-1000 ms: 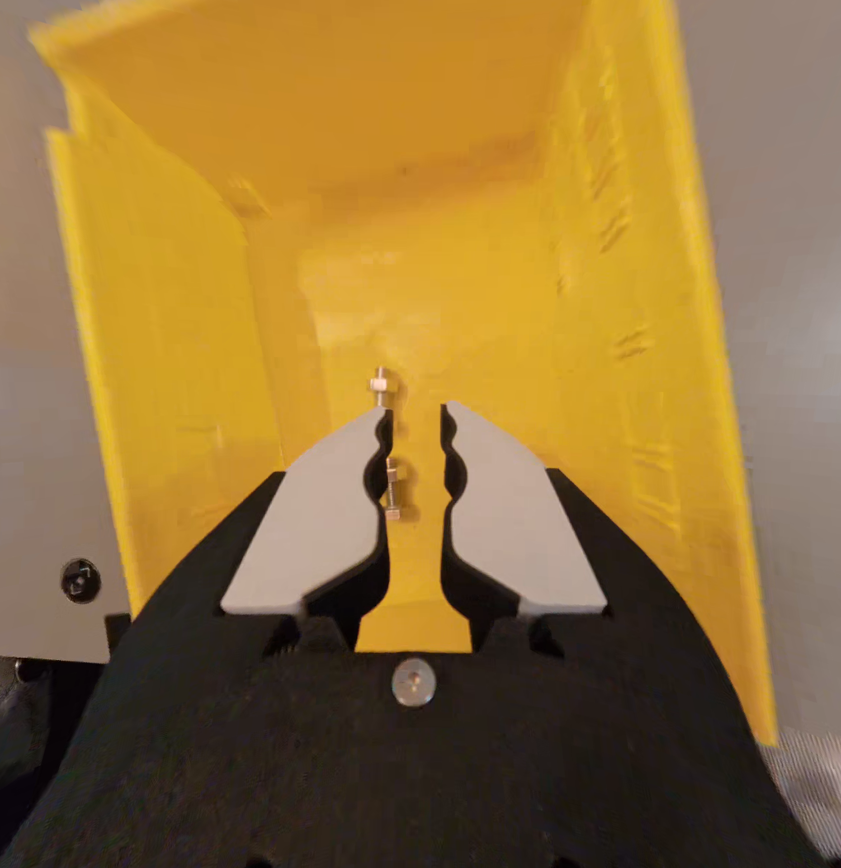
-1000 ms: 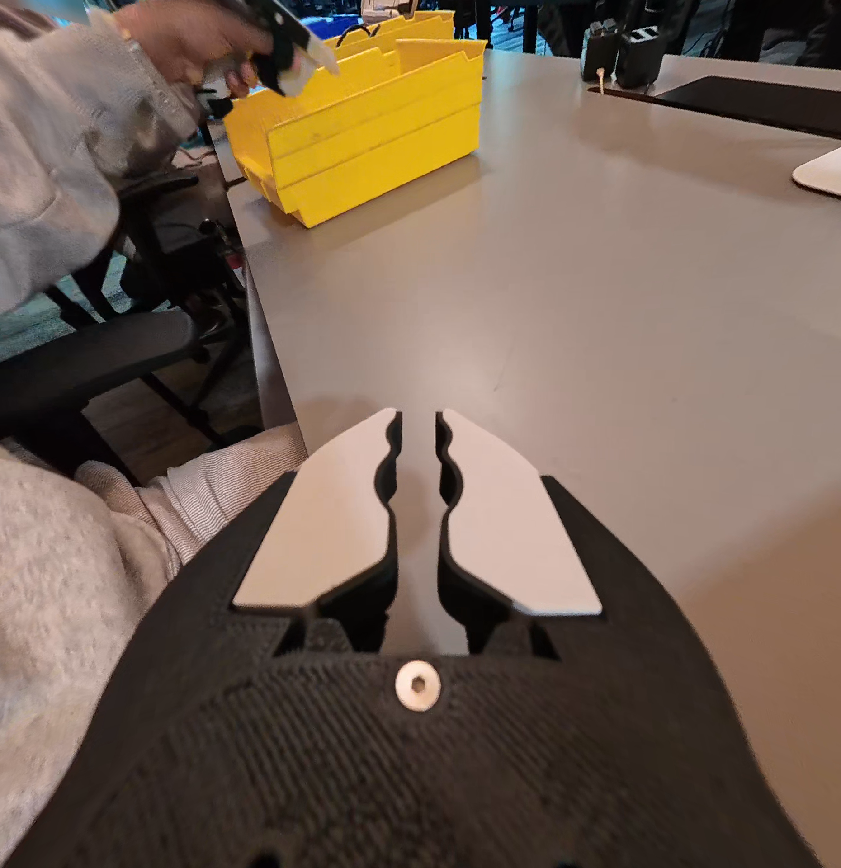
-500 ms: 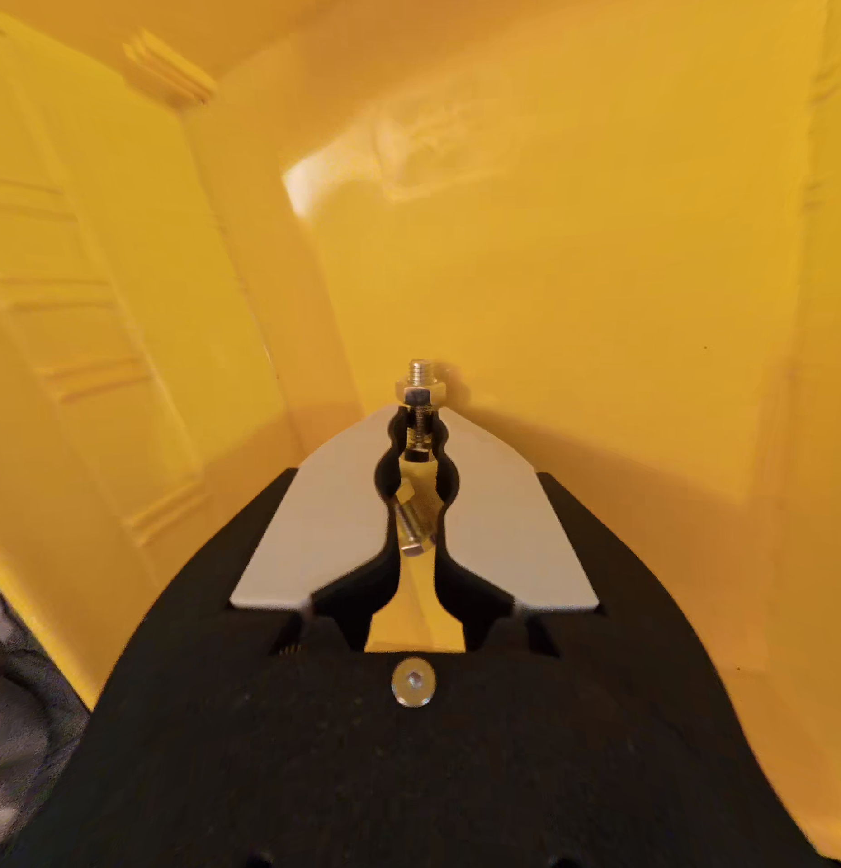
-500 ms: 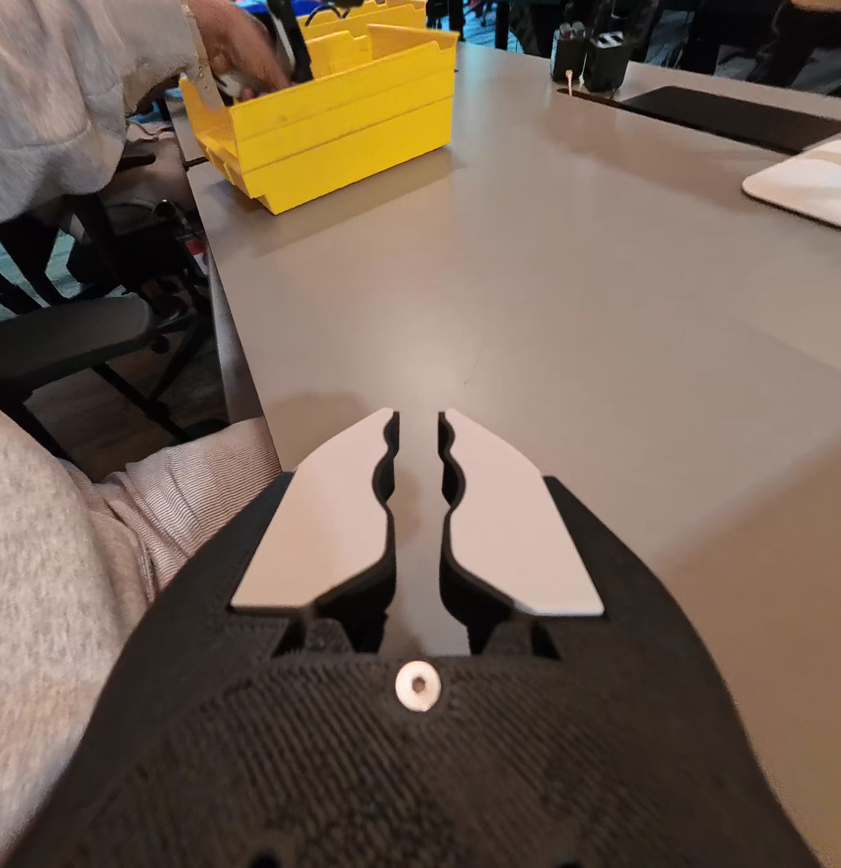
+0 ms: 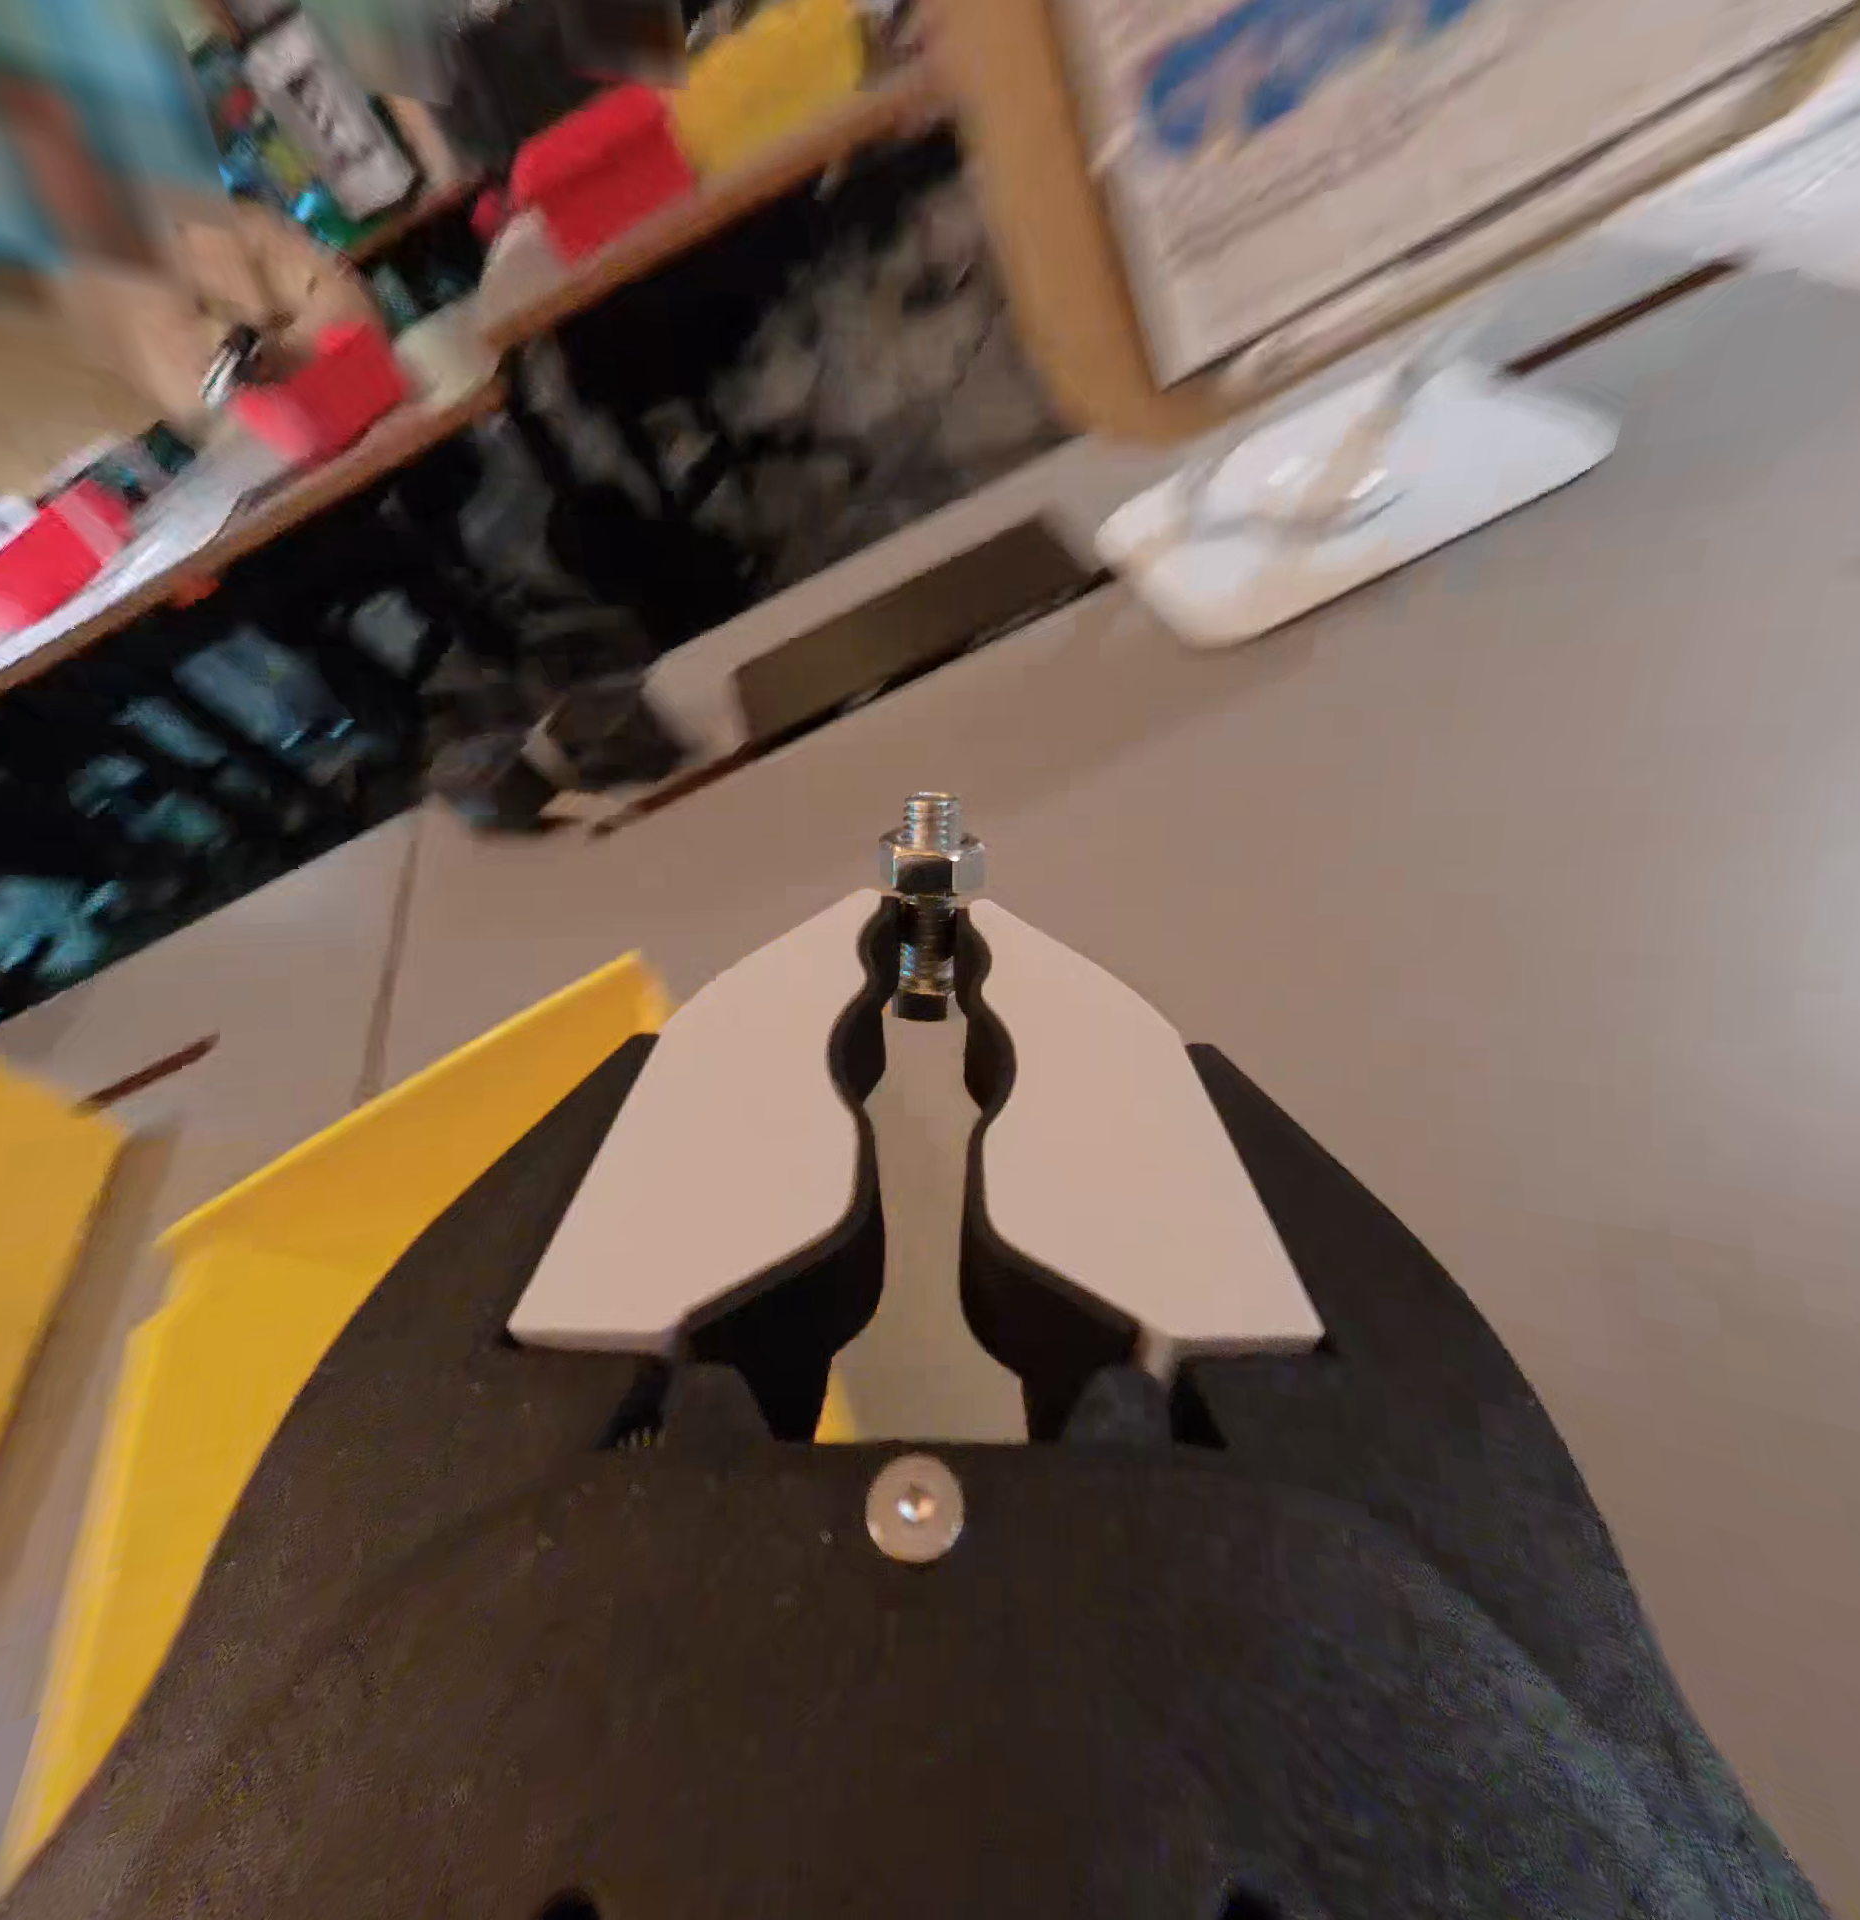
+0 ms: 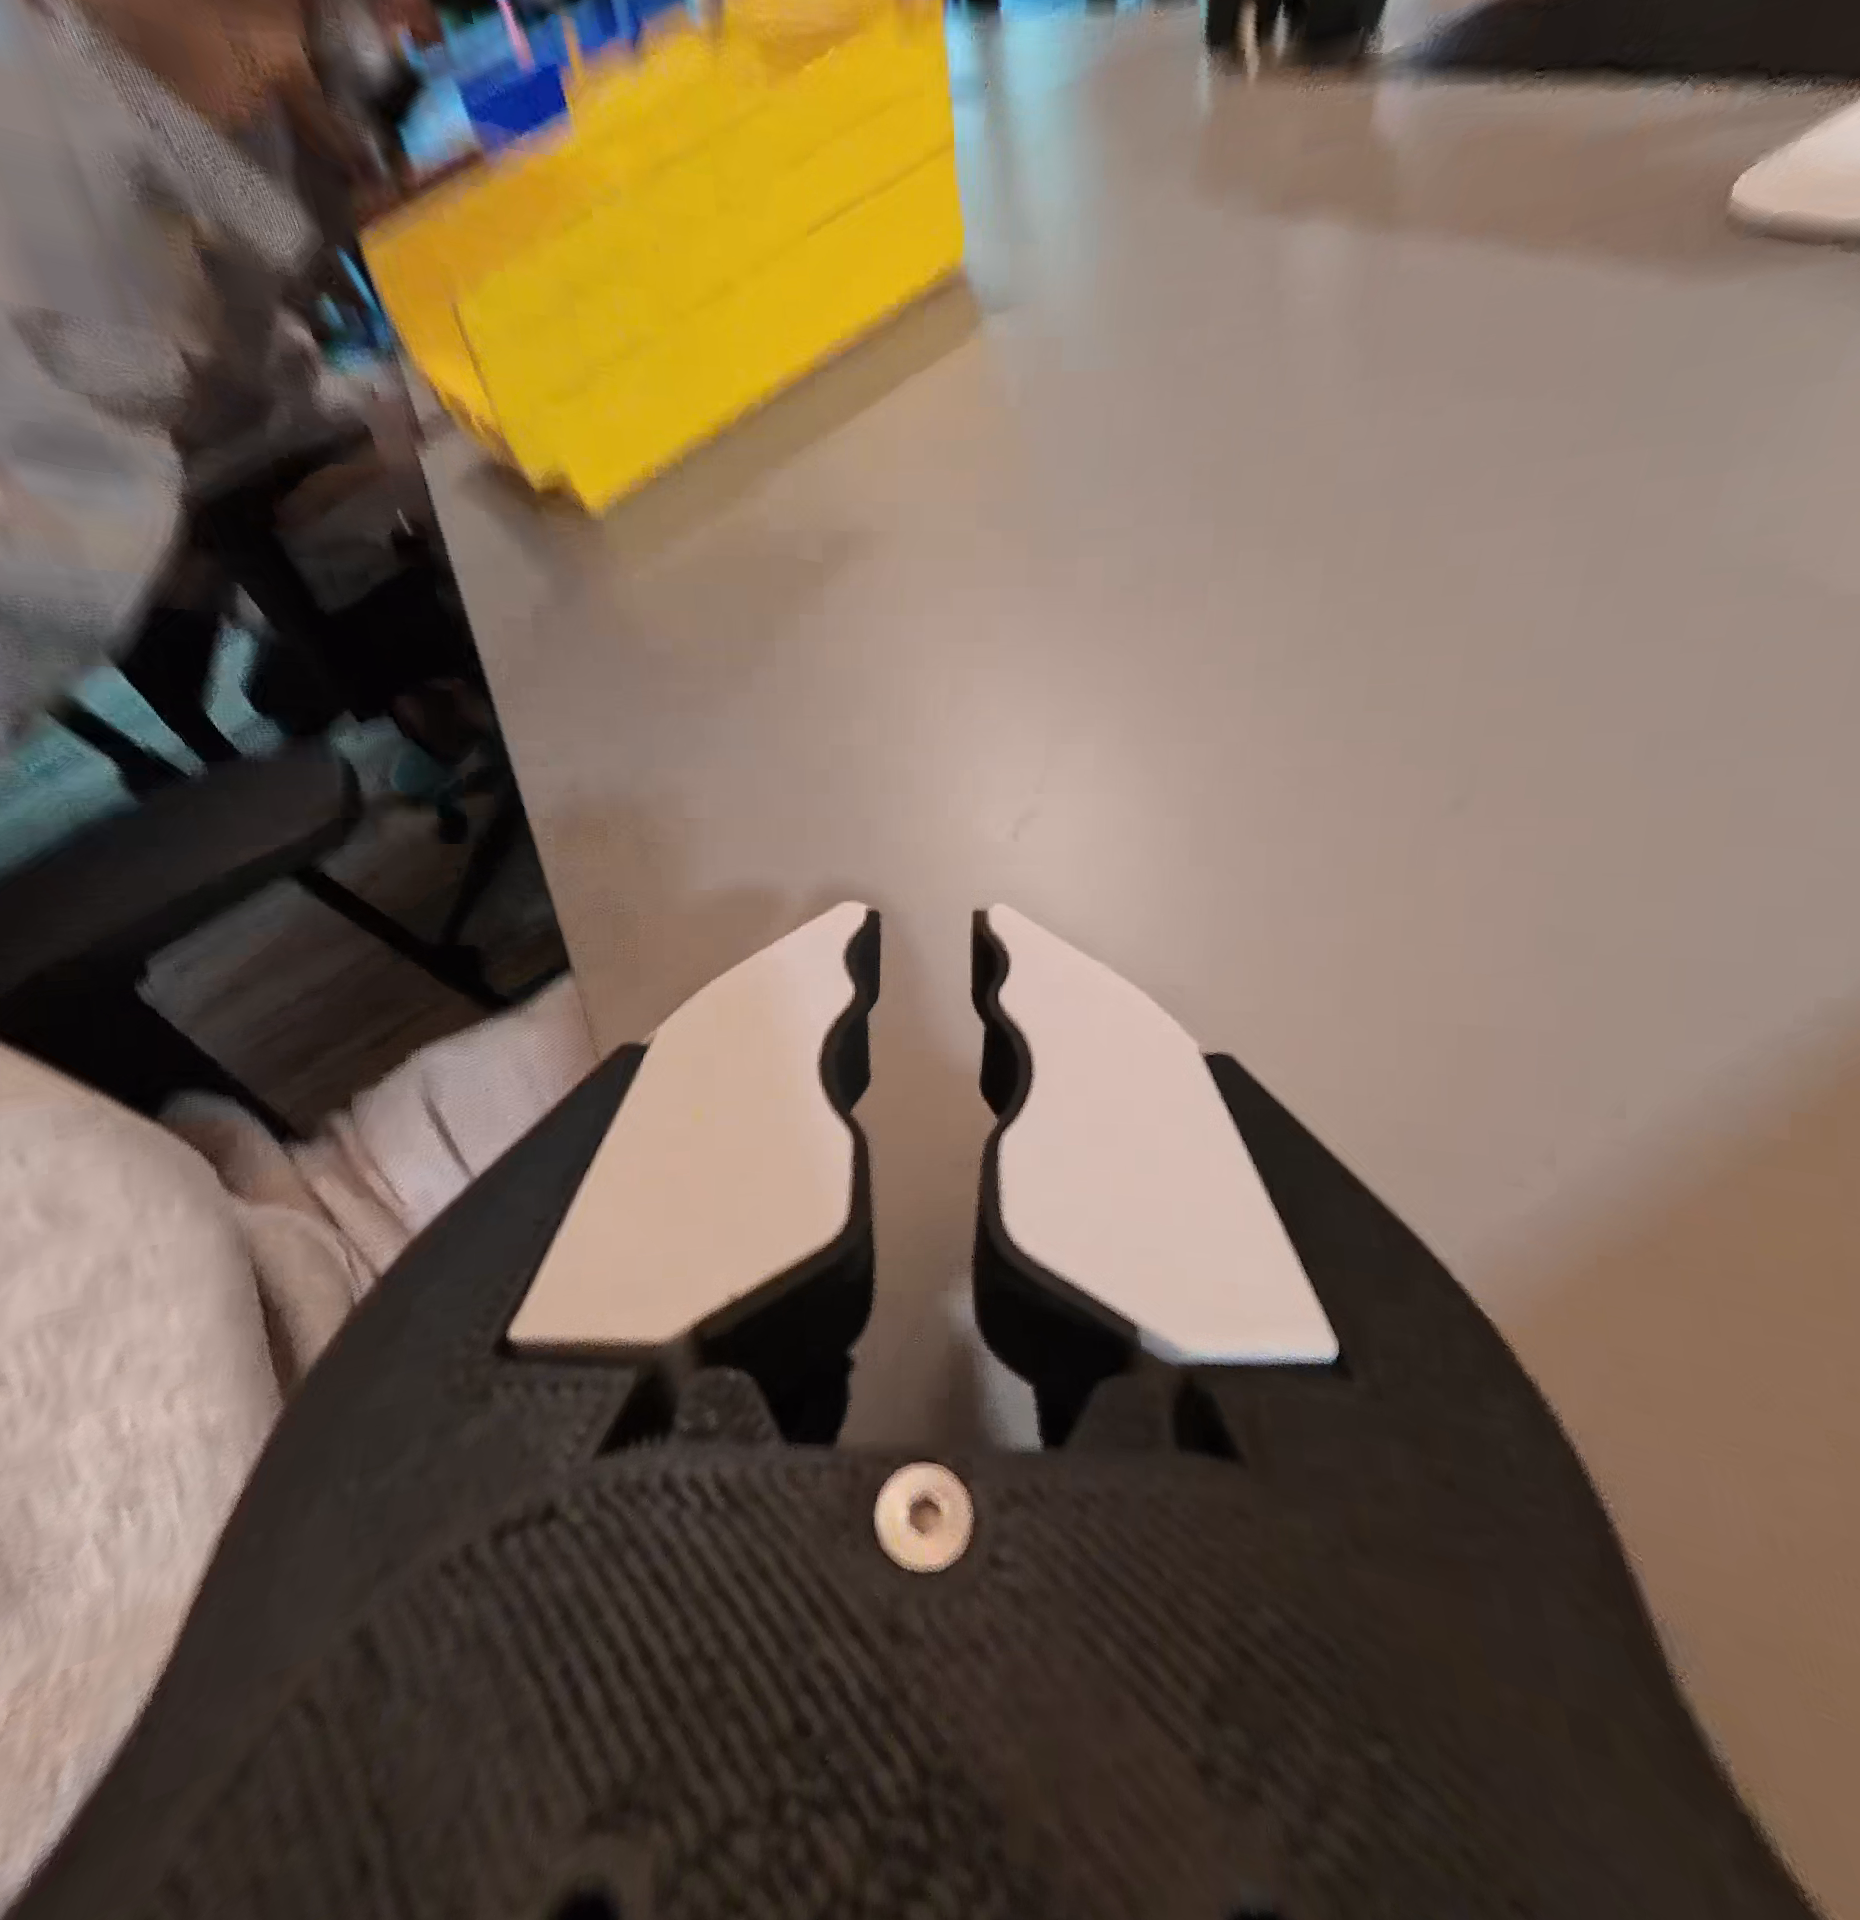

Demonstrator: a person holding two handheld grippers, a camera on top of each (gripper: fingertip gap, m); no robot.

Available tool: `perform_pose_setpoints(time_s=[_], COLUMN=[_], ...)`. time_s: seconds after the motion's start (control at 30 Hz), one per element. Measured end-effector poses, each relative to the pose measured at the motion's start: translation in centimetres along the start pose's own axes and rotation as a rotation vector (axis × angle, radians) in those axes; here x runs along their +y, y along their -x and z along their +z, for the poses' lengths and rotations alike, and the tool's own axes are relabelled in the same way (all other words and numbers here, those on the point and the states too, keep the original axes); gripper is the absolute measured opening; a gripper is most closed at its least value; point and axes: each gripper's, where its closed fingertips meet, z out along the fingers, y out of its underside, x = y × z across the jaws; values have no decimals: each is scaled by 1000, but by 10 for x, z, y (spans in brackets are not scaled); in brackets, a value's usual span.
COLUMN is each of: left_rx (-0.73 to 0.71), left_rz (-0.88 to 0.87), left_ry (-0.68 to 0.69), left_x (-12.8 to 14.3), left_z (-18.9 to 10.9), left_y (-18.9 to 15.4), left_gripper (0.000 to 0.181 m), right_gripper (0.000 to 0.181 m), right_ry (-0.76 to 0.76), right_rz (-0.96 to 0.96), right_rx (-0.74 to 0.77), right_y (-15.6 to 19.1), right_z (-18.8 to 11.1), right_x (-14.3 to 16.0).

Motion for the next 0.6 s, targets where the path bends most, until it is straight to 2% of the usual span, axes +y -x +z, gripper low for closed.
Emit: perform_pose_setpoints(time_s=[0.03,0.1,0.17,0.23,0.33,0.47,0.6], left_rx=[50,160,196,257,490,664,760], left_rz=[-22,-65,-110,-213,-322,-266,-334], left_ry=[-66,-189,-231,-283,-401,-489,-527], left_x=[-15,-36,-35,-30,-28,-31,-30], left_z=[1,2,3,2,-7,-28,-39], left_y=[-29,-91,-140,-186,-254,-309,-340], left_gripper=[10,10,10,10,9,10,10], right_gripper=[18,23,26,42,45,43,41], right_ry=[-82,-216,-303,-328,-254,-306,-388], right_rz=[27,101,139,101,-61,-175,-180], right_rx=[-30,-78,-77,-15,92,94,35], right_y=[3,8,6,0,-4,2,9], right_z=[-1,-5,-9,-11,-17,-32,-46], right_x=[-16,-47,-67,-65,-38,-53,-61])
